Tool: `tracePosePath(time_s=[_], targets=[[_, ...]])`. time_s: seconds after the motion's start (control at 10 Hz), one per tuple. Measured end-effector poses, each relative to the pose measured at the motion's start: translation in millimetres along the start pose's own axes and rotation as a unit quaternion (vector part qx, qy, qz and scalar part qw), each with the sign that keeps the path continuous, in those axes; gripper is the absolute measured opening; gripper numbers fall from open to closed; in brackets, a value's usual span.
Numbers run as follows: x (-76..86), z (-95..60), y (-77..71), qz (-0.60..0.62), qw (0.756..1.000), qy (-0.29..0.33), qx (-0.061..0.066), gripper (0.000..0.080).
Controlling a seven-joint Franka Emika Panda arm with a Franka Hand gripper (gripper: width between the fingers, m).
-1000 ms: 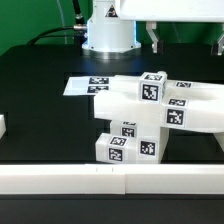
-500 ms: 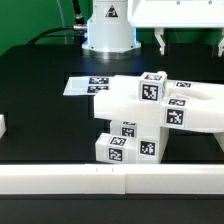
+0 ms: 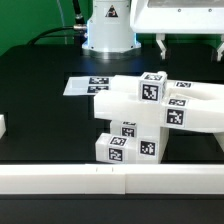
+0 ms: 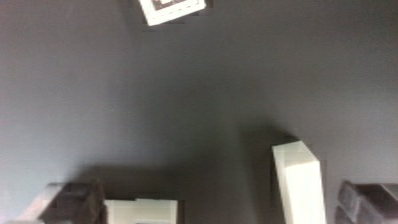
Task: Assemble chair
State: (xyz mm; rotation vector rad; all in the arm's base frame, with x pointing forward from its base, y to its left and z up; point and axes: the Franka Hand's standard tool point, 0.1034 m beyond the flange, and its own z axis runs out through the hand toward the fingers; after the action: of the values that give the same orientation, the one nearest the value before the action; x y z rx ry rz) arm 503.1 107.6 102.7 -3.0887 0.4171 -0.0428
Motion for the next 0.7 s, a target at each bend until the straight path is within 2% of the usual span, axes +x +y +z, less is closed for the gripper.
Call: tracePosePath(time_s=[0.2, 0.3, 0.7], targets=[[-23.1, 13.0, -4.0, -0.016, 1.000, 0.001, -0.003, 0.0648], [-29.4, 18.1, -0.6, -0.019, 1.000, 0.000, -0.005, 0.0648], [-30.2, 19.6, 0.5, -0.021, 1.000, -0.002, -0.006, 0.0648]])
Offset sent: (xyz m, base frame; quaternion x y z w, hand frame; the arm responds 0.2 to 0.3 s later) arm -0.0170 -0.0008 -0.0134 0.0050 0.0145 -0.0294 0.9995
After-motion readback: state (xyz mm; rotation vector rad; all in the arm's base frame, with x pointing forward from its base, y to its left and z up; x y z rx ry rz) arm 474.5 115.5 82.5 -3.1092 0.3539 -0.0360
